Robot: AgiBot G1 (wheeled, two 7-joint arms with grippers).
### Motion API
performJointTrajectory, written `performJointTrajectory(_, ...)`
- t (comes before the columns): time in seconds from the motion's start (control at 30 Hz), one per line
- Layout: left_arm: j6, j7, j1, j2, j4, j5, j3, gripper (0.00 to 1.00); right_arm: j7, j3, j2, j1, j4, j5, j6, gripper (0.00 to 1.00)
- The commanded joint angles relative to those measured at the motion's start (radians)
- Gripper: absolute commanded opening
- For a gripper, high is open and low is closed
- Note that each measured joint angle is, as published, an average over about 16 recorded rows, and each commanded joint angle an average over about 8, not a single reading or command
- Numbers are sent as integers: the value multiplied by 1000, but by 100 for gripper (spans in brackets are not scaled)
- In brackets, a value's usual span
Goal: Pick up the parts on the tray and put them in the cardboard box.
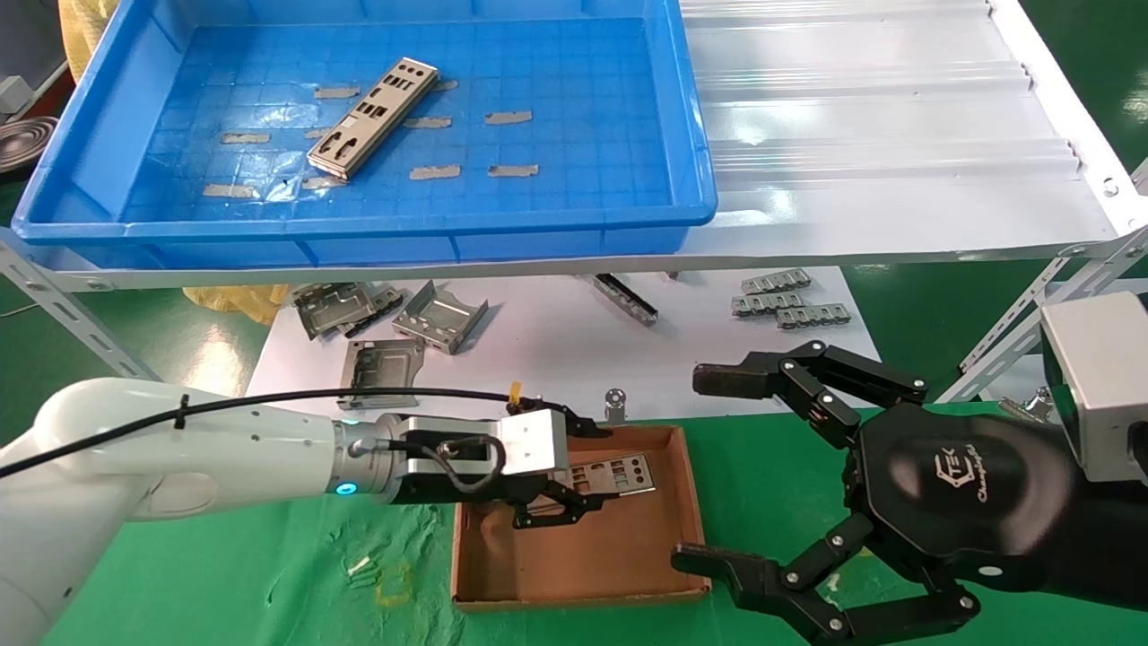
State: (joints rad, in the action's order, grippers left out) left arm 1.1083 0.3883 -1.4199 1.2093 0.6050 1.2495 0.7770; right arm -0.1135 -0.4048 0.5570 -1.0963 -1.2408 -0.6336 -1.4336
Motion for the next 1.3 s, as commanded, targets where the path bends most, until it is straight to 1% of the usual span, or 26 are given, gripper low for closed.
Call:
performJointTrajectory(0.03, 12, 0, -3, -2, -5, -7, -3, 100, 0, 0, 0, 0, 0, 0, 0, 100)
performJointTrajectory(0.47, 198, -106, 19, -57, -45, -193, -79, 100, 0, 0, 0, 0, 0, 0, 0, 100)
performJointTrajectory(0.6, 216, -113, 22, -60, -52, -211, -86, 100, 0, 0, 0, 0, 0, 0, 0, 100)
performJointTrajectory(0.87, 201, -115, 28, -69, -30, -200, -89, 100, 0, 0, 0, 0, 0, 0, 0, 100)
performJointTrajectory(1.3, 241, -209, 93, -177, 114, -267, -172, 100, 0, 0, 0, 0, 0, 0, 0, 100)
